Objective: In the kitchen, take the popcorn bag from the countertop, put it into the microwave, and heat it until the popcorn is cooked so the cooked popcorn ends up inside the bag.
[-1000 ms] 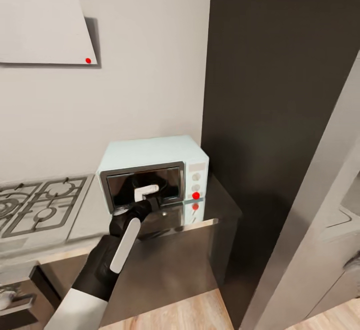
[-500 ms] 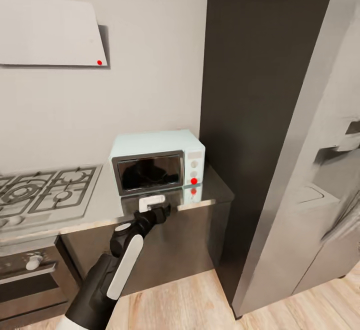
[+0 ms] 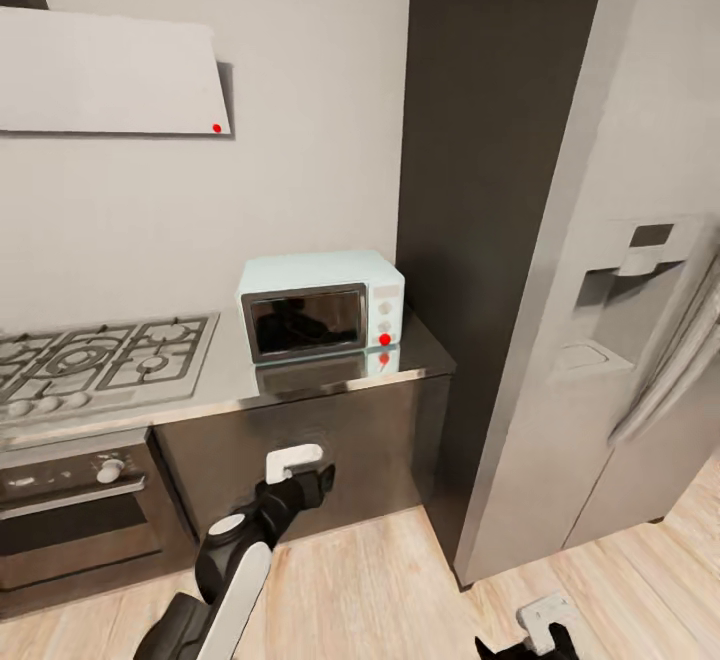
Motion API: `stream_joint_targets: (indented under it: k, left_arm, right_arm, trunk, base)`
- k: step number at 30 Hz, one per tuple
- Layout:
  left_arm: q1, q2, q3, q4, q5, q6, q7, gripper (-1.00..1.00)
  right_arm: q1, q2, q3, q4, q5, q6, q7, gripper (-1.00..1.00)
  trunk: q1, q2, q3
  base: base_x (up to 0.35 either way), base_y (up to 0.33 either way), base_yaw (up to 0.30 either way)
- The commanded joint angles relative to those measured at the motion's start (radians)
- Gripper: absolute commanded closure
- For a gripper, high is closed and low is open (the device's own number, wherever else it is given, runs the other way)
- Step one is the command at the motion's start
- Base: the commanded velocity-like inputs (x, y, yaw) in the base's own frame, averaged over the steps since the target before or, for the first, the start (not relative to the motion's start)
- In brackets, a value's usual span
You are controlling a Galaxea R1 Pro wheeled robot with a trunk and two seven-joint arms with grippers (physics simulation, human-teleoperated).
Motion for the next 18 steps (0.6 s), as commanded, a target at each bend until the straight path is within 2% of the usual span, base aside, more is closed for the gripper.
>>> stream_joint_targets:
  k: [1,4,5,8,11,13,15,17,18]
  left_arm:
    - [0.026,0.002,0.004,-0.002,0.01,-0.003,0.01,-1.0]
    - [0.083,0.004,0.019,-0.002,0.01,-0.015,0.009,-1.0]
    - [0.13,0.011,0.054,-0.001,0.014,-0.021,0.008,-1.0]
    - [0.201,0.019,0.109,0.005,0.018,-0.032,0.004,-1.0]
    - [0.308,0.024,0.183,0.042,0.019,-0.08,0.002,-1.0]
    - [0.364,0.026,0.234,0.092,0.019,-0.13,-0.001,-1.0]
    - [0.41,0.034,0.273,0.118,0.02,-0.177,-0.015,-1.0]
    - [0.468,0.047,0.319,0.152,0.021,-0.241,-0.057,-1.0]
    - [0.479,0.049,0.325,0.164,0.021,-0.252,-0.064,-1.0]
  right_arm:
    - [-0.022,0.004,0.001,-0.008,-0.011,0.002,-0.006,-1.0]
    - [-0.059,0.016,0.004,-0.014,-0.011,0.0,-0.002,-1.0]
    - [-0.095,0.042,0.007,-0.016,-0.011,-0.003,0.004,-1.0]
    - [-0.159,0.086,0.009,-0.017,-0.009,-0.002,0.008,-1.0]
    - [-0.31,0.166,0.009,-0.018,-0.007,0.016,0.007,-1.0]
    - [-0.411,0.2,0.008,-0.018,-0.007,0.064,0.006,-1.0]
    - [-0.468,0.211,0.004,-0.018,-0.006,0.088,0.006,-1.0]
    - [-0.529,0.219,0.0,-0.018,-0.006,0.106,0.007,-1.0]
    - [-0.537,0.22,0.0,-0.018,-0.006,0.107,0.008,-1.0]
  trunk:
    - [0.0,-0.001,-0.001]
    - [0.0,-0.001,-0.001]
    - [0.0,-0.001,-0.001]
    - [0.0,-0.001,-0.001]
    - [0.0,-0.001,-0.001]
    - [0.0,-0.001,-0.001]
    - [0.0,-0.001,-0.001]
    - [0.0,-0.001,-0.001]
    - [0.0,-0.001,-0.001]
  base:
    - [-0.347,0.0,0.0]
    - [-0.33,0.0,0.0]
    - [-0.182,0.0,0.0]
    - [-0.104,0.0,0.0]
    - [-0.033,0.0,0.0]
    - [-0.01,0.0,0.0]
    - [-0.005,0.0,0.0]
    - [-0.002,0.0,0.0]
    - [-0.001,0.0,0.0]
